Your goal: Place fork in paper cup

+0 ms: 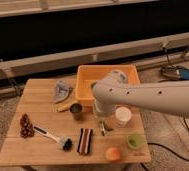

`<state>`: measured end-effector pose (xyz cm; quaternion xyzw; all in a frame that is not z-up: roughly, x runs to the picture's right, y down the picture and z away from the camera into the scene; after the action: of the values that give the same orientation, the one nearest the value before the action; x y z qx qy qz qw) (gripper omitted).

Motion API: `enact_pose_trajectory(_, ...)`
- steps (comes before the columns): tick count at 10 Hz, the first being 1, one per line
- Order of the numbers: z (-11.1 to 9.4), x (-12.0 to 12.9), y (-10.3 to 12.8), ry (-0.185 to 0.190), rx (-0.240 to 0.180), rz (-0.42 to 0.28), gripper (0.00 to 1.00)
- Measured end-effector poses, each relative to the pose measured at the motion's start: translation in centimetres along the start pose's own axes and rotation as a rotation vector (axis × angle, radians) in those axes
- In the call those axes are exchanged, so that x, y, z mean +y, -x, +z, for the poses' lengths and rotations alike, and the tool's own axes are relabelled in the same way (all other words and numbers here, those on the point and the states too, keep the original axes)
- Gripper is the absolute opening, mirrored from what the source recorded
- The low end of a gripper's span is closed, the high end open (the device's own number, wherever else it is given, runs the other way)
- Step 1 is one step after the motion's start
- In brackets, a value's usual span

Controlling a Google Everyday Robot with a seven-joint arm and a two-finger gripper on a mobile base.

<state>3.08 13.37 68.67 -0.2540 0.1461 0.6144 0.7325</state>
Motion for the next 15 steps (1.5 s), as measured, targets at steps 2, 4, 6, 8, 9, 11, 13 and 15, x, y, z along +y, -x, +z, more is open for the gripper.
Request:
enact_pose_trajectory(2,0.0,-1.7,0.0,-0.016,0.012,0.024,0.0)
enact_pose_trajectory(4,-0.1,-4.8,-1.2,-0.032,0.025,0.064,0.0)
enact_pose_trajectory(6,-0.1,-7.8,-2.5,-0.048,0.037,0.102,0.0)
enact_pose_trajectory(8,0.7,-10.1,-3.5,-0.054,0.054,0.131,0.0)
enact_pose_trajectory(9,1.3,-10.8,-3.6,-0.054,0.062,0.14,0.0)
enact_pose_trajectory(11,2.2,-11.9,-3.5,-0.052,0.082,0.139,0.0)
enact_pose_trajectory(13,3.3,-13.7,-3.5,-0.06,0.108,0.138,0.0)
enact_pose_trajectory(15,3.7,-14.1,-3.3,-0.064,0.119,0.128,0.0)
